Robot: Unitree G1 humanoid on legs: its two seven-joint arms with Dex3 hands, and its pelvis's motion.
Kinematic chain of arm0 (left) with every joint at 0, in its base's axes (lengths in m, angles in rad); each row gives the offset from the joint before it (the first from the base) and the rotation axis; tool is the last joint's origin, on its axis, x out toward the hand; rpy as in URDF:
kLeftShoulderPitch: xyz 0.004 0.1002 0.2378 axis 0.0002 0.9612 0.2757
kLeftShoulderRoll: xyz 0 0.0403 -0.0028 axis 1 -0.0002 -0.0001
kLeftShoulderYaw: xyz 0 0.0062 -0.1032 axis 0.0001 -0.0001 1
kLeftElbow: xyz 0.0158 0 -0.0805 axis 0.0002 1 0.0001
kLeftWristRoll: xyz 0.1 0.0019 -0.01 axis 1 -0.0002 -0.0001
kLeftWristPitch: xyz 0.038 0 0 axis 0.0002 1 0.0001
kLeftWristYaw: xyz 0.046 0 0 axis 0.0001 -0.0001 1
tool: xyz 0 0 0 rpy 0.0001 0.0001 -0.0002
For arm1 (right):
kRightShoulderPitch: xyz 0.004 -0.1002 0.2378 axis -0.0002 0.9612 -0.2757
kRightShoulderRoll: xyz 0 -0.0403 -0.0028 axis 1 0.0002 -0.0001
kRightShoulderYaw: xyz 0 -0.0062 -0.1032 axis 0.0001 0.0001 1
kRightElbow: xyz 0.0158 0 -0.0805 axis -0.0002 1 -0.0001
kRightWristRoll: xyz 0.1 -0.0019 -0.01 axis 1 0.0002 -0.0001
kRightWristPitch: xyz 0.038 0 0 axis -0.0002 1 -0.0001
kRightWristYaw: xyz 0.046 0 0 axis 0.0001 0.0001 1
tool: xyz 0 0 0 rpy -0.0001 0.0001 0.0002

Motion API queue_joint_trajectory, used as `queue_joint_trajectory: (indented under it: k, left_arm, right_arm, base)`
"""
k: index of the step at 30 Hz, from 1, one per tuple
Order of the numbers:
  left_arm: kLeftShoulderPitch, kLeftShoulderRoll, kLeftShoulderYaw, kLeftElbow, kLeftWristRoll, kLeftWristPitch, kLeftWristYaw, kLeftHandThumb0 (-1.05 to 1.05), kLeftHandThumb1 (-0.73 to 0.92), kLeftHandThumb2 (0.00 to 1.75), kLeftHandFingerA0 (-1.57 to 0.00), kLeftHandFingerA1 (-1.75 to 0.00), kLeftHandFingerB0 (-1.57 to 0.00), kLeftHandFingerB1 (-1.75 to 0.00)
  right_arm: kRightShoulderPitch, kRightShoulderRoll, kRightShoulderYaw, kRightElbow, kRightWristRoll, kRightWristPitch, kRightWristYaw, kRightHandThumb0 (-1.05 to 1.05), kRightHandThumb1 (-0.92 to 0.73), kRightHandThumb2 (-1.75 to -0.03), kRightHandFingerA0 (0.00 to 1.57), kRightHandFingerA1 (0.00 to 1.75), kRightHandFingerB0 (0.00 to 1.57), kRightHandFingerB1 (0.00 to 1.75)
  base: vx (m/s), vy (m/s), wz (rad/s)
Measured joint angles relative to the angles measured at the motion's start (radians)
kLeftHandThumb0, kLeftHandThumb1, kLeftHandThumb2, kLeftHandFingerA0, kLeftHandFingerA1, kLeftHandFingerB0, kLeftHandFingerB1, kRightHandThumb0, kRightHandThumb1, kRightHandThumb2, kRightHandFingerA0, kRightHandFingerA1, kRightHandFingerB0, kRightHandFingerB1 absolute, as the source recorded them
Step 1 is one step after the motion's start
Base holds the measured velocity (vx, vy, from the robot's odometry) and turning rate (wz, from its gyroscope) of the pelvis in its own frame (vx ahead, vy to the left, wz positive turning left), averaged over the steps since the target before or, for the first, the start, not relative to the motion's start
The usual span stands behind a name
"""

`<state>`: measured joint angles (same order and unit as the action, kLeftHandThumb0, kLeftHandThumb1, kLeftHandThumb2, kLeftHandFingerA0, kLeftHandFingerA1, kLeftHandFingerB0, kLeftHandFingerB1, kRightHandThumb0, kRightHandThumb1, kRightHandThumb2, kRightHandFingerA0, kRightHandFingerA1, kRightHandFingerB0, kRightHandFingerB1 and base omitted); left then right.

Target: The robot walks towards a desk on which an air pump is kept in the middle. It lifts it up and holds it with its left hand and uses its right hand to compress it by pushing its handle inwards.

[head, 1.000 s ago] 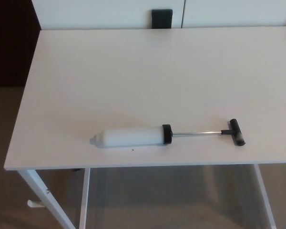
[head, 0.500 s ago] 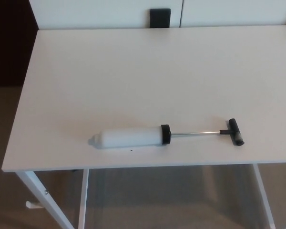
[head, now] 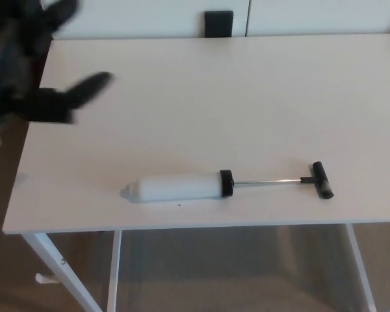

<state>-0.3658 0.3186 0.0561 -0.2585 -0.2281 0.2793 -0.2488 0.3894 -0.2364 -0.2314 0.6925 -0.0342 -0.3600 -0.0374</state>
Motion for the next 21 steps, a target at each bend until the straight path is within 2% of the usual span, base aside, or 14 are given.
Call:
queue_joint_trajectory:
  k: [1, 4, 5, 9, 10, 11, 12, 13, 15, 21]
  left_arm:
    - [0.000, 0.000, 0.000, 0.000, 0.000, 0.000, 0.000, -0.33, 0.25, 0.85, -0.01, -0.49, 0.00, -0.48]
    - [-0.042, -0.016, -0.098, 0.040, 0.047, 0.009, -0.003, -0.33, 0.25, 0.85, -0.01, -0.49, 0.00, -0.48]
    - [-0.058, -0.020, -0.141, 0.059, 0.068, 0.012, -0.005, -0.63, 0.39, 0.75, -0.09, -0.42, 0.00, -0.32]
    - [-0.080, -0.023, -0.211, 0.090, 0.104, 0.020, -0.009, -0.63, 0.39, 0.76, -0.09, -0.42, 0.00, -0.32]
    - [-0.081, -0.023, -0.215, 0.092, 0.106, 0.020, -0.009, -0.69, 0.42, 0.70, -0.11, -0.38, -0.07, -0.32]
    - [-0.101, -0.025, -0.277, 0.119, 0.144, 0.029, -0.012, -0.69, 0.42, 0.70, -0.11, -0.38, -0.07, -0.32]
    - [-0.101, -0.025, -0.277, 0.119, 0.144, 0.029, -0.012, -0.33, 0.24, 0.85, -0.01, -0.49, 0.00, -0.47]
    - [-0.123, -0.024, -0.342, 0.151, 0.180, 0.035, -0.016, -0.33, 0.24, 0.85, -0.01, -0.49, 0.00, -0.47]
    - [-0.133, -0.024, -0.381, 0.169, 0.203, 0.040, -0.018, -0.33, 0.23, 0.84, -0.01, -0.49, 0.00, -0.47]
    - [-0.162, -0.017, -0.501, 0.227, 0.275, 0.052, -0.027, -0.34, 0.24, 0.85, 0.00, -0.48, 0.00, -0.47]
  right_arm:
    - [0.000, 0.000, 0.000, 0.000, 0.000, 0.000, 0.000, -0.35, -0.63, -0.59, 0.81, 0.49, 0.65, 0.43]
    - [0.000, 0.000, 0.002, 0.000, 0.000, 0.000, 0.000, -0.34, -0.63, -0.58, 0.81, 0.49, 0.64, 0.43]
    - [0.000, 0.000, 0.002, 0.000, 0.000, 0.000, 0.000, -0.33, -0.64, -0.59, 0.79, 0.48, 0.63, 0.43]
    - [-0.001, 0.000, 0.003, -0.001, 0.000, 0.000, 0.000, -0.35, -0.64, -0.59, 0.80, 0.49, 0.63, 0.43]
    - [-0.001, 0.000, 0.003, -0.001, 0.000, 0.000, 0.000, -0.34, -0.64, -0.59, 0.80, 0.48, 0.63, 0.43]
    - [-0.001, 0.000, 0.004, 0.000, 0.000, 0.000, 0.000, -0.34, -0.64, -0.59, 0.80, 0.48, 0.63, 0.43]
    - [-0.001, 0.000, 0.004, 0.000, 0.000, 0.000, 0.000, -0.32, -0.62, -0.59, 0.81, 0.50, 0.64, 0.45]
    - [0.001, 0.000, 0.005, -0.001, 0.000, 0.000, 0.000, -0.32, -0.62, -0.59, 0.81, 0.50, 0.64, 0.45]
    - [0.001, 0.000, 0.006, -0.003, 0.000, 0.000, 0.000, -0.31, -0.64, -0.59, 0.82, 0.50, 0.68, 0.45]
    - [0.001, 0.000, 0.009, -0.003, 0.000, 0.000, 0.000, -0.35, -0.63, -0.59, 0.81, 0.48, 0.64, 0.43]
  base:
    - [0.00, 0.000, 0.00]
    - [0.00, 0.000, 0.00]
    - [0.00, 0.000, 0.00]
    - [0.00, 0.000, 0.00]
    - [0.00, 0.000, 0.00]
    - [0.00, 0.000, 0.00]
    - [0.00, 0.000, 0.00]
    - [0.00, 0.000, 0.00]
    - [0.00, 0.000, 0.00]
    - [0.00, 0.000, 0.00]
